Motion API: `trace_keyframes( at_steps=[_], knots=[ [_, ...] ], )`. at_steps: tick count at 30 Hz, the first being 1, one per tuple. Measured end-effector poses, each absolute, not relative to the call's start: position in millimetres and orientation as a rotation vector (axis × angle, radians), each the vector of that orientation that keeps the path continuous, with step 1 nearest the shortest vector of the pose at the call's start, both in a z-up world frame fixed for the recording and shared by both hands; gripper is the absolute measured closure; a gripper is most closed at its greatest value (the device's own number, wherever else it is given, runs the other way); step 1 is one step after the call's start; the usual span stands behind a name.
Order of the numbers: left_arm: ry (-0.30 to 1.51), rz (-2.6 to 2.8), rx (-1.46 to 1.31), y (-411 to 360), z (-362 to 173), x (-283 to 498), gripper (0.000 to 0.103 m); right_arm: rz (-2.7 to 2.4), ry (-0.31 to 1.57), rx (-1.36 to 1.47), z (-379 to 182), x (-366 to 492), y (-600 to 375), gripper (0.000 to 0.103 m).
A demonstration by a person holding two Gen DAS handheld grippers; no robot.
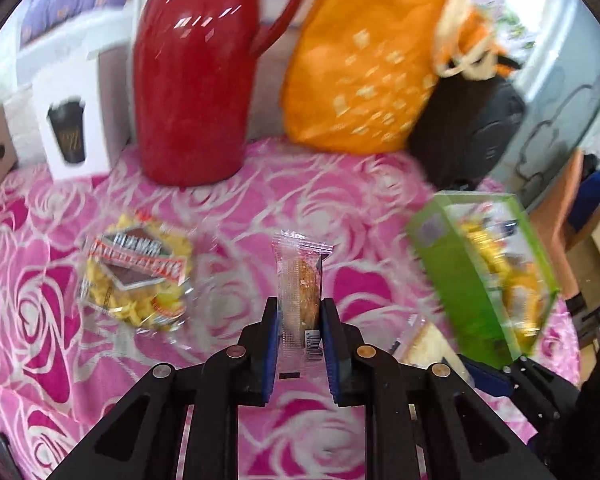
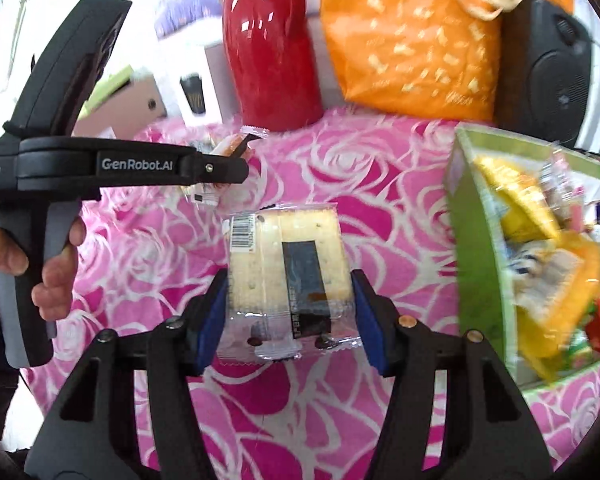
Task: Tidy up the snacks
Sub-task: 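Carry cracker packet and thin bar over the box and release both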
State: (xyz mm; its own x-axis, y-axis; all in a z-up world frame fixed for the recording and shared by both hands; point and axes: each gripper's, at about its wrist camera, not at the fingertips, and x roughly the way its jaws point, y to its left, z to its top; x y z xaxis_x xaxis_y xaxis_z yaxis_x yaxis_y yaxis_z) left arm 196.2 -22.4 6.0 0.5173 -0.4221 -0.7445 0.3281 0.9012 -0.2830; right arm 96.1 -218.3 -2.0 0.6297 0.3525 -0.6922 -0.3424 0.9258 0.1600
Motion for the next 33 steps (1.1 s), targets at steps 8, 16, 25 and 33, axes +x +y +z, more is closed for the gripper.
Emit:
trace_keyframes(
  at_steps=[8, 16, 25, 33],
  knots=[
    [0.805, -0.592, -0.043, -79, 65, 163, 0.084, 0.287, 0.653, 0.079, 47, 72, -273, 0.043],
    [0.809, -0.730, 0.044, -161, 80, 158, 0.084, 0.080, 0.600, 0.158, 56, 59, -356, 0.043],
    [0.858, -0.808, 0.119, -236, 68, 164, 0.084, -0.094, 0.627, 0.234, 38, 64, -434, 0.043],
    [0.895, -0.821, 0.152, -266, 52, 178, 0.084, -0.109, 0.635, 0.251, 26, 89, -452, 0.043]
  ],
)
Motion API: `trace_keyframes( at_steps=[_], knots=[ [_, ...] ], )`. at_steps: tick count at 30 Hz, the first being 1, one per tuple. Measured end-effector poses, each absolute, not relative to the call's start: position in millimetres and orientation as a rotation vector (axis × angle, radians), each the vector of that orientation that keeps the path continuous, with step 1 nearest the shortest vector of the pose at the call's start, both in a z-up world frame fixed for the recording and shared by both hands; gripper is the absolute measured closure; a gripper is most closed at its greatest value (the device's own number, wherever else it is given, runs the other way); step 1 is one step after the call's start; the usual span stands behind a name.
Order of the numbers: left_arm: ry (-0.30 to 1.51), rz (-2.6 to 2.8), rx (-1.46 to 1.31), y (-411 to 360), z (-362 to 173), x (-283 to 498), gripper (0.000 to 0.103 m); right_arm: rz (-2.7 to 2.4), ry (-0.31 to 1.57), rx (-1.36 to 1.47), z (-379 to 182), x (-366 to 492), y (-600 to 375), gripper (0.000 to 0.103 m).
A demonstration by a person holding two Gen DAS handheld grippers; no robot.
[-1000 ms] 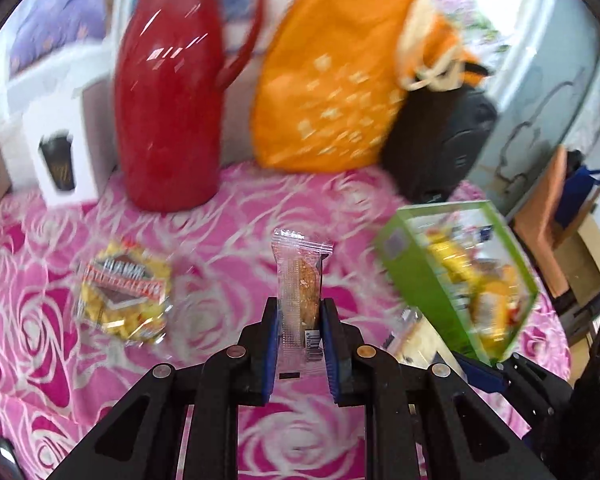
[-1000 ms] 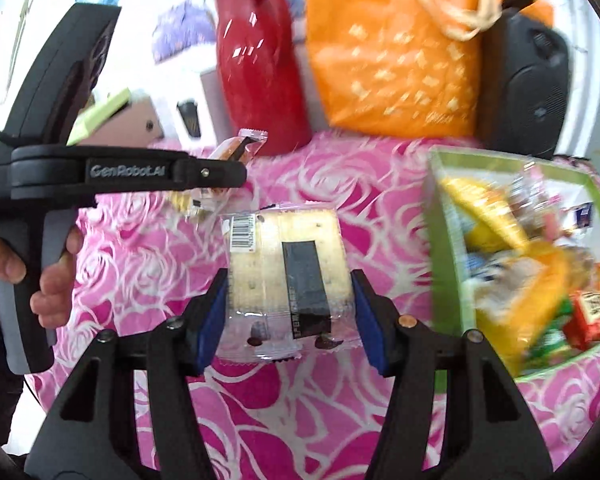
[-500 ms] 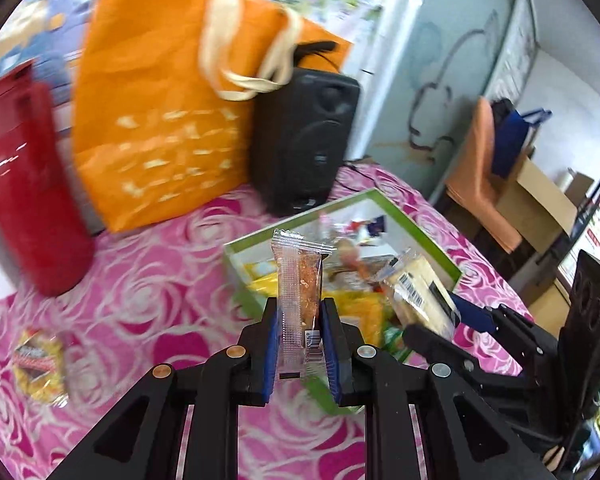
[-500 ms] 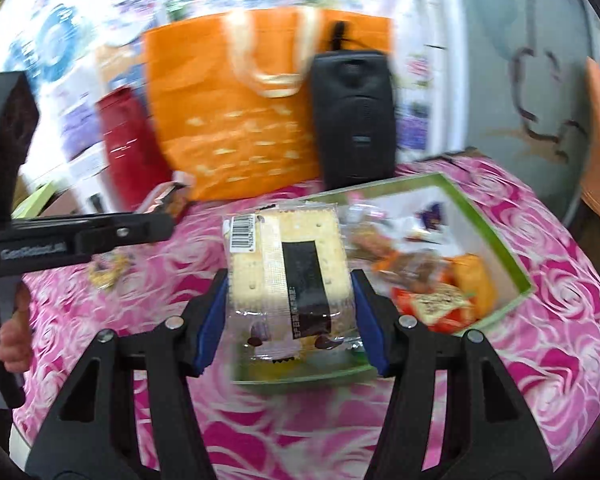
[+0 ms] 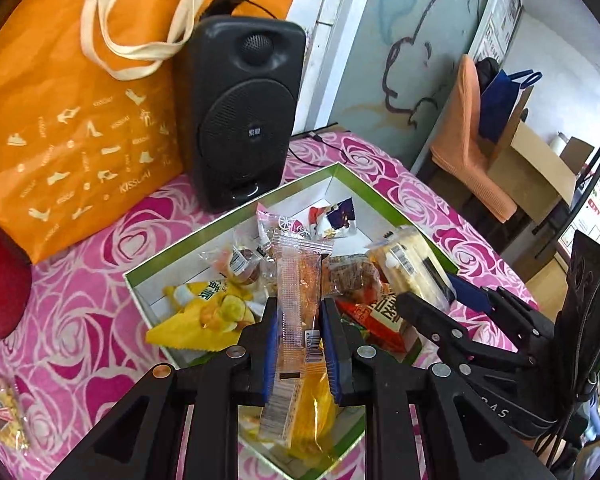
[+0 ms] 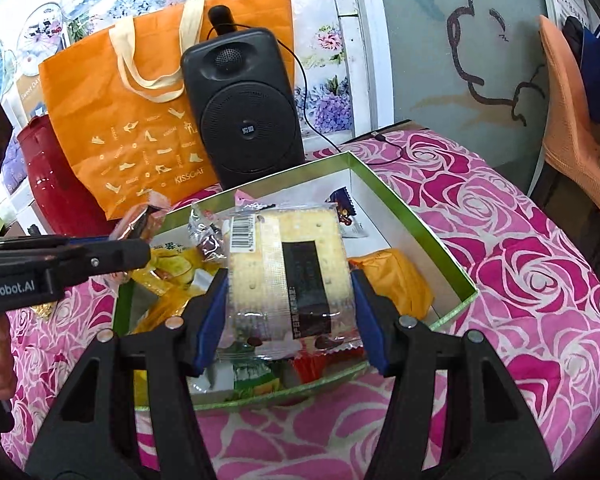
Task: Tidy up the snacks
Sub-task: 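Carry cracker packet and thin bar over the box and release both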
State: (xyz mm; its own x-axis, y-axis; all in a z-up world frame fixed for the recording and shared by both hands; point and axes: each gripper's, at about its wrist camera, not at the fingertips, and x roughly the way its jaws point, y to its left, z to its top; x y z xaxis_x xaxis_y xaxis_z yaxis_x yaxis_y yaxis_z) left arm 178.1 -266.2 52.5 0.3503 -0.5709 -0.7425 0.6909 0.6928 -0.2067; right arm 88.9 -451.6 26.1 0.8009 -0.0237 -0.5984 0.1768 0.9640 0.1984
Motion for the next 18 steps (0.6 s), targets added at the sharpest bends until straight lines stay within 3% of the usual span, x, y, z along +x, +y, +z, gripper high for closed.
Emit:
trace_keyframes(
  at_steps=[5, 6, 7, 8, 9, 18],
  knots=[
    [0.899, -0.809, 0.181, -273, 44, 185, 0.079, -0.086, 0.651, 0.269, 12, 110, -456, 0.040],
    [0.894, -0.797, 0.189, -274, 43, 185, 0.060, -0.090, 0.675, 0.278, 6, 114, -459, 0.037],
    [0.888, -0.775, 0.201, -272, 41, 184, 0.045, -0.093, 0.687, 0.281, 4, 115, -460, 0.023],
    [0.873, -0.755, 0.204, -270, 41, 183, 0.019, -0.099, 0.690, 0.287, 3, 114, -462, 0.014],
    [0.845, -0.732, 0.202, -267, 42, 182, 0.013, -0.103, 0.676, 0.291, 4, 111, -464, 0.002],
    [0.799, -0.664, 0.199, -249, 49, 176, 0.012, -0.134, 0.668, 0.282, 12, 99, -463, 0.001]
  ],
)
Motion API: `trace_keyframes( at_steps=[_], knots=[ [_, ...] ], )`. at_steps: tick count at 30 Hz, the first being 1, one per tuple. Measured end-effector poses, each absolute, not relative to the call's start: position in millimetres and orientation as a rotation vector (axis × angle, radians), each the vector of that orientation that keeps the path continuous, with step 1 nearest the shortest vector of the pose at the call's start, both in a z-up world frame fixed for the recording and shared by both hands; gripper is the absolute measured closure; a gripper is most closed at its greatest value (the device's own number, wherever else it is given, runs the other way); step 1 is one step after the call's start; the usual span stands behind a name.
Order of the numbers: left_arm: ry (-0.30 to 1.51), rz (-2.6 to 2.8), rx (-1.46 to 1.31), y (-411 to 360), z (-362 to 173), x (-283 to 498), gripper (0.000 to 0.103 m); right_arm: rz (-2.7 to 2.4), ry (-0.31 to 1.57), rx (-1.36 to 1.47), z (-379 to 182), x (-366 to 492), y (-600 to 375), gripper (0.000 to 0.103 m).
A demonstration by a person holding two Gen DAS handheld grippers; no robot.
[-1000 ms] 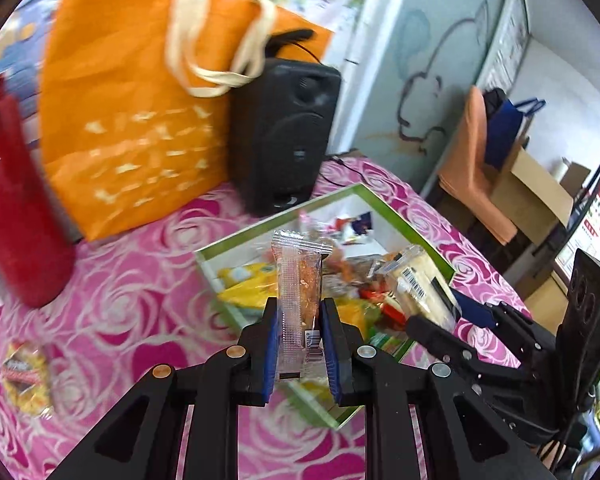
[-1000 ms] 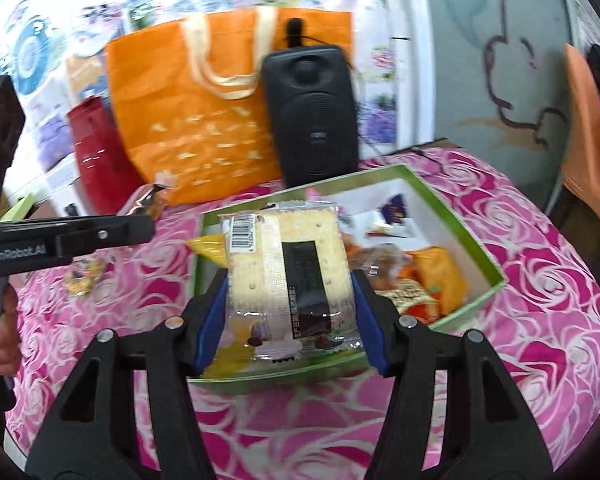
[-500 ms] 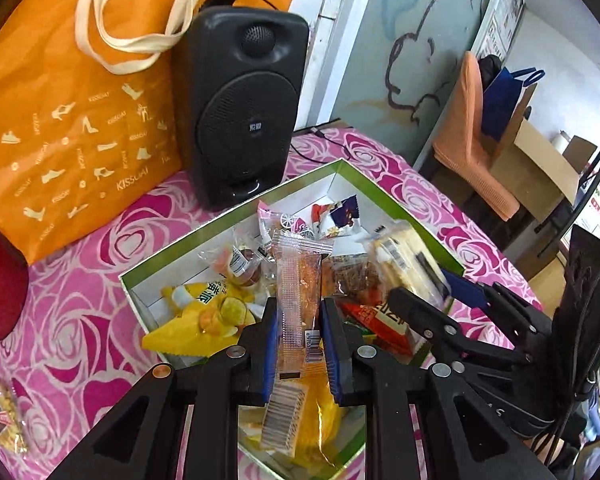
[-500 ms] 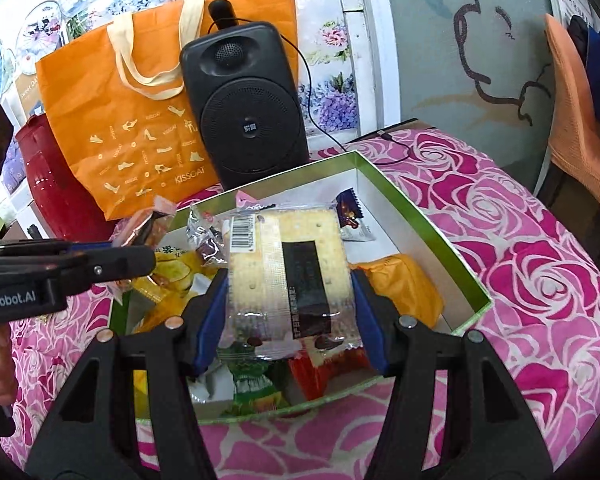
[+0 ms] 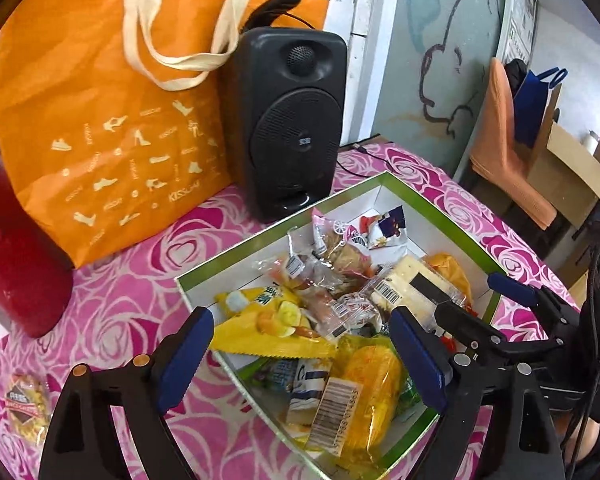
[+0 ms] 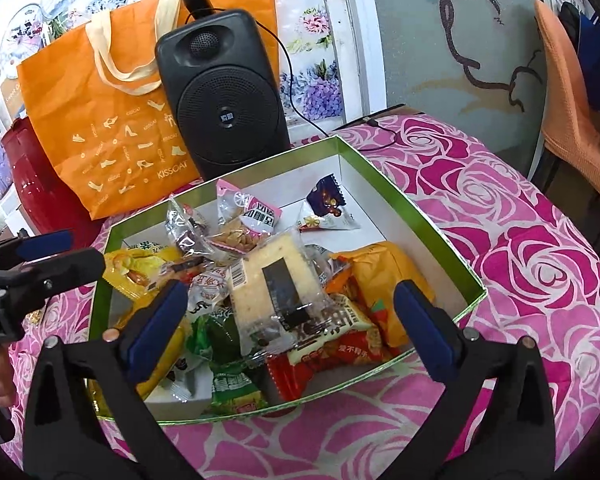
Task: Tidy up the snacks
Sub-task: 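Carry cracker packet and thin bar over the box and release both, then move both open tools toward the Danco Galette bag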
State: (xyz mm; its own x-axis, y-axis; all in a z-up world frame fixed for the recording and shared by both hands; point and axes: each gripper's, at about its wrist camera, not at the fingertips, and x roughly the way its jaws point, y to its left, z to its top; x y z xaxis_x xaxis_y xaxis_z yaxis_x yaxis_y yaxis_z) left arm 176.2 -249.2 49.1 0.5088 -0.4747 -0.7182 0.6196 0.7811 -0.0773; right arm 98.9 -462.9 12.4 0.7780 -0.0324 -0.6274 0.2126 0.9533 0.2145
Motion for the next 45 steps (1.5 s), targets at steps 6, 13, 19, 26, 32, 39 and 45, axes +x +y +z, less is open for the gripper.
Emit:
trace_keyframes(
  at_steps=[6, 13, 19, 26, 32, 39, 45],
  knots=[
    [0.776, -0.650, 0.185, -231, 58, 167, 0.012, -0.112, 0.664, 0.258, 23, 94, -448, 0.001],
    [0.752, -0.641, 0.154, -208, 71, 157, 0.012, -0.079, 0.642, 0.193, 41, 87, -421, 0.001],
    [0.750, -0.604, 0.119, -172, 74, 149, 0.012, -0.021, 0.630, 0.116, 53, 84, -383, 0.001],
    [0.756, -0.480, 0.060, -91, 65, 154, 0.012, 0.100, 0.632, -0.018, 58, 92, -316, 0.001],
    [0.821, -0.286, -0.014, 4, 41, 187, 0.012, 0.258, 0.659, -0.089, 44, 107, -250, 0.001],
    [0.885, -0.199, -0.088, 79, 11, 216, 0.012, 0.477, 0.749, -0.003, 10, 137, -192, 0.001],
    [0.939, -0.248, -0.106, 95, -9, 235, 0.032, 0.530, 0.810, -0.073, -7, 168, -142, 0.001]
  ],
)
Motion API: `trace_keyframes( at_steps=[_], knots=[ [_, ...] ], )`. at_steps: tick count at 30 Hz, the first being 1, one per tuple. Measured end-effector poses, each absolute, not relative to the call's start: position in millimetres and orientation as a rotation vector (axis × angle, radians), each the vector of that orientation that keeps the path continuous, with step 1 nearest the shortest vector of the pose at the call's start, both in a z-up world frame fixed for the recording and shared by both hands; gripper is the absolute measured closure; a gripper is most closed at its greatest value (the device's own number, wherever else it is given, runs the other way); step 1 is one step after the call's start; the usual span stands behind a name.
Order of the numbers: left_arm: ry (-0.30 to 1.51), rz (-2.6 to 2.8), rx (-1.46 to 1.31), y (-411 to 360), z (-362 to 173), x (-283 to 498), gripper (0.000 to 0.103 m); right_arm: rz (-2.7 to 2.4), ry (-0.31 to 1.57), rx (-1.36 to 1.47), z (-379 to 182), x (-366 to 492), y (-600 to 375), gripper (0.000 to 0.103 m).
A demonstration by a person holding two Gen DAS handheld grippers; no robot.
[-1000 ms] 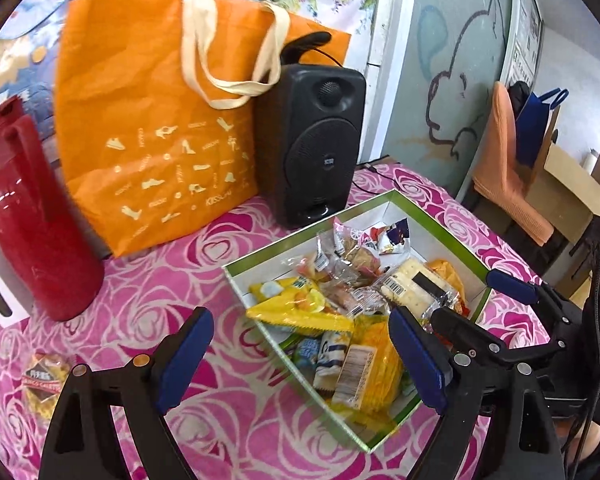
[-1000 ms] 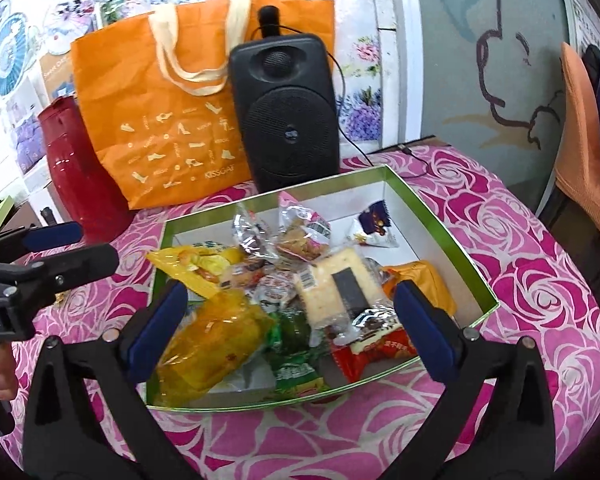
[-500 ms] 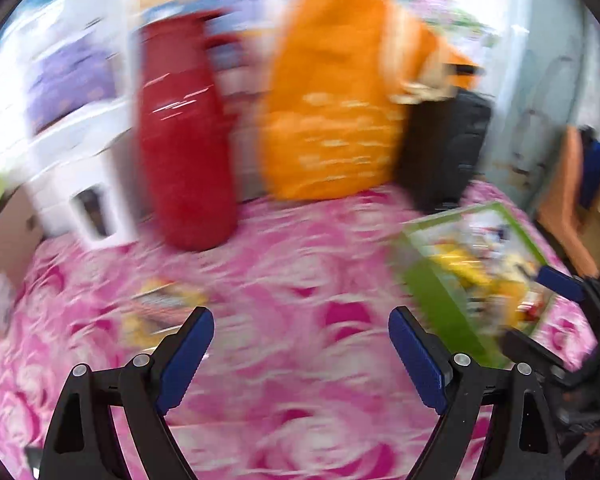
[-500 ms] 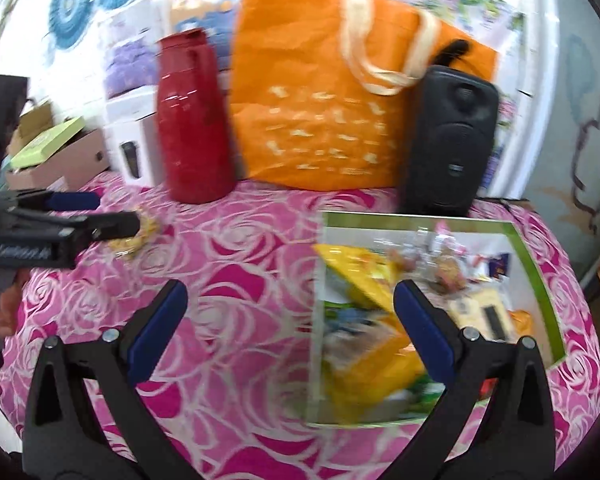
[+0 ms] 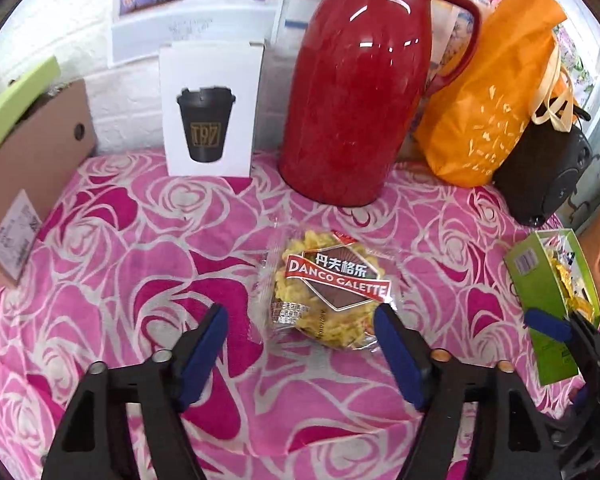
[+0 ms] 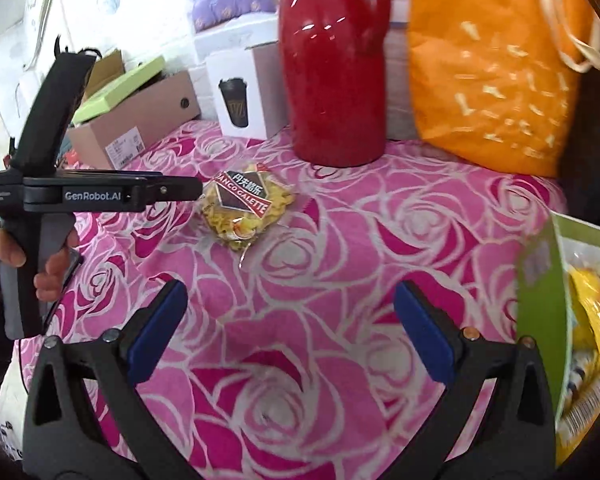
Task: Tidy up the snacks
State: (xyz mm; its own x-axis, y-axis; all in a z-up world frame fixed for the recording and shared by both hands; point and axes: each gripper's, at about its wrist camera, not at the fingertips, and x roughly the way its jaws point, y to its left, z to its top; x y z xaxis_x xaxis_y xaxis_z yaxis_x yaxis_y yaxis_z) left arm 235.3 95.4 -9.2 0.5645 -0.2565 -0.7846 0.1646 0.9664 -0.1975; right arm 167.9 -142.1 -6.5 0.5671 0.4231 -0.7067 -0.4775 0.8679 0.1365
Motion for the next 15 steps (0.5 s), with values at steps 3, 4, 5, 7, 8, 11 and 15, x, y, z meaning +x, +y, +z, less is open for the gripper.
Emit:
trace_keyframes(
  at_steps=[3, 4, 5, 7, 8, 11, 15],
  knots=[
    [0.959, -0.277, -0.116, 98, -17, 244, 0.032, 0.573, 0.837, -0.059, -15, 187, -124, 0.001],
    [0.963, -0.282, -0.121, 97, -18, 246, 0.032, 0.588, 0.845, -0.043, -17, 192, -119, 0.001],
    [0.971, -0.291, -0.129, 97, -21, 250, 0.032, 0.597, 0.859, -0.028, -21, 199, -114, 0.001],
    [0.980, -0.302, -0.139, 99, -23, 257, 0.034, 0.599, 0.882, -0.007, -28, 210, -107, 0.001],
    [0.985, -0.308, -0.140, 98, -25, 259, 0.037, 0.599, 0.895, 0.005, -31, 215, -104, 0.001],
    [1.007, -0.326, -0.137, 96, -31, 266, 0.046, 0.598, 0.916, 0.035, -40, 225, -98, 0.014],
    [1.037, -0.370, -0.134, 90, -37, 270, 0.074, 0.584, 0.975, 0.072, -56, 237, -96, 0.041]
  ],
)
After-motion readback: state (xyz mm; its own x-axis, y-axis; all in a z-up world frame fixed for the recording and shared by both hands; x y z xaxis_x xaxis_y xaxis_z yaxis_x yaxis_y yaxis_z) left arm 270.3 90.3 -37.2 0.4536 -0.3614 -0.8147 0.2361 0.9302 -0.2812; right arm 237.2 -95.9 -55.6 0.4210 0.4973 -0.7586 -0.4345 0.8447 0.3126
